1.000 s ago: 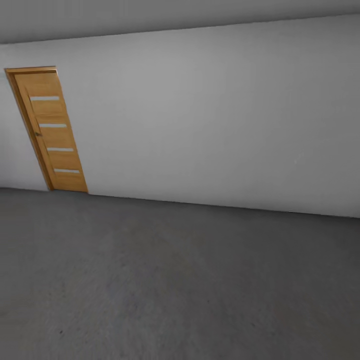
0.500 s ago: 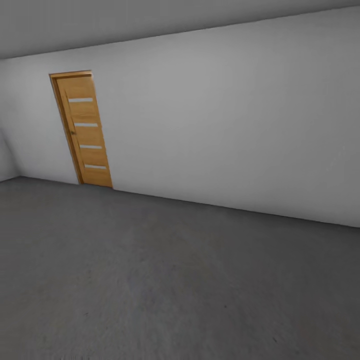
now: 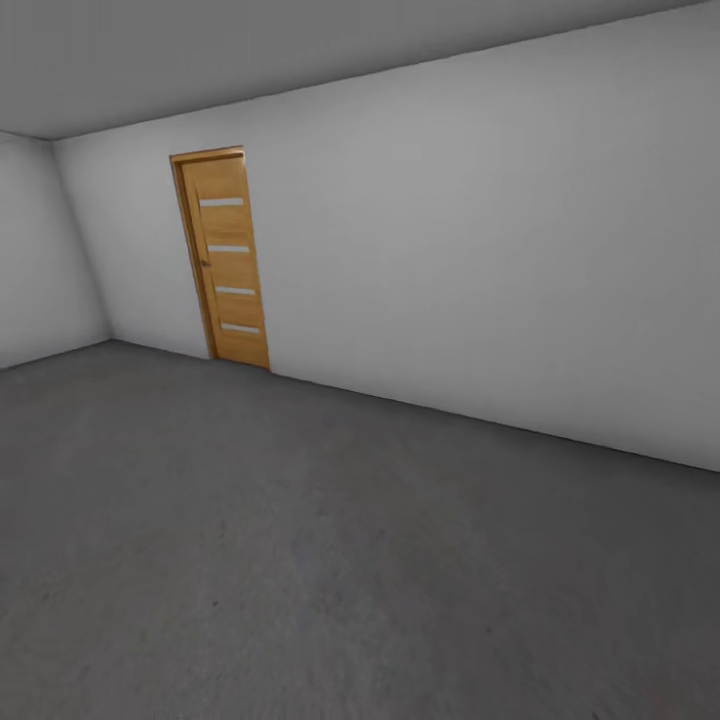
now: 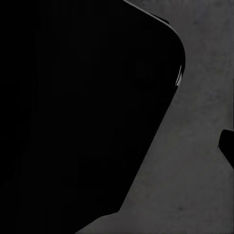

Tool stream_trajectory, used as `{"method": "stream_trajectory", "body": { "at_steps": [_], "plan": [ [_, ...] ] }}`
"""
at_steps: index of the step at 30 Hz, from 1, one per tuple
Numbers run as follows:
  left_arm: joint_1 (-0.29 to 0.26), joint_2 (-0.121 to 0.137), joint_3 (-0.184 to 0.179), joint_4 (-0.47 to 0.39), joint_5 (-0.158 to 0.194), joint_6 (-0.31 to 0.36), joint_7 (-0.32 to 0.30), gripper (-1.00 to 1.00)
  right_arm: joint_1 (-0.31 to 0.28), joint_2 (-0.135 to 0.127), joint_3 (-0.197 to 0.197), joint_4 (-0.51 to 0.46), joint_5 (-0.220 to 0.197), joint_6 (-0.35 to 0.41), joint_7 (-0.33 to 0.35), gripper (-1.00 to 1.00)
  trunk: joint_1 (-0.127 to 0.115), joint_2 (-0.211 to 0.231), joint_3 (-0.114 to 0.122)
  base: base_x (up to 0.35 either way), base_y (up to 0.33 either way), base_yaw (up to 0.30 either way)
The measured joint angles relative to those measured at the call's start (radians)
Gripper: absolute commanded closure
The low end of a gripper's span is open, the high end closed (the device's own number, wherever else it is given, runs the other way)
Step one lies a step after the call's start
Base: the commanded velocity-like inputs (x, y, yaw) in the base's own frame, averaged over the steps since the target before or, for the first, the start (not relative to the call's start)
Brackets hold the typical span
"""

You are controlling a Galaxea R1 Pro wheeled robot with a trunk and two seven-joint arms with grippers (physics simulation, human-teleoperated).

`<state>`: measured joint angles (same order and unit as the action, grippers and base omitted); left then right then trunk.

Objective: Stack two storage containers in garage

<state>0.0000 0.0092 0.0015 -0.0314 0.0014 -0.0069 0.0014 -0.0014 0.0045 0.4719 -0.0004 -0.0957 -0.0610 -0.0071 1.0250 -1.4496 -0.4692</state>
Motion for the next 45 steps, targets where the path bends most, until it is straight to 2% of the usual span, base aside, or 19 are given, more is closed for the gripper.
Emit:
{"method": "stream_trajectory", "body": {
  "at_steps": [19,45],
  "plan": [
    [0.000,0.000,0.000,0.000,0.000,0.000,0.000,-1.00,0.000,0.000,0.000,0.000,0.000,0.000,0.000,-1.00,0.000,0.000,0.001,0.000,0.000,0.289],
    [0.000,-0.001,0.001,0.000,0.001,0.000,0.000,-1.00,0.000,0.000,0.000,0.000,0.000,0.000,0.000,-1.00,0.000,0.000,0.021,0.000,0.000,0.271]
  ]
}}
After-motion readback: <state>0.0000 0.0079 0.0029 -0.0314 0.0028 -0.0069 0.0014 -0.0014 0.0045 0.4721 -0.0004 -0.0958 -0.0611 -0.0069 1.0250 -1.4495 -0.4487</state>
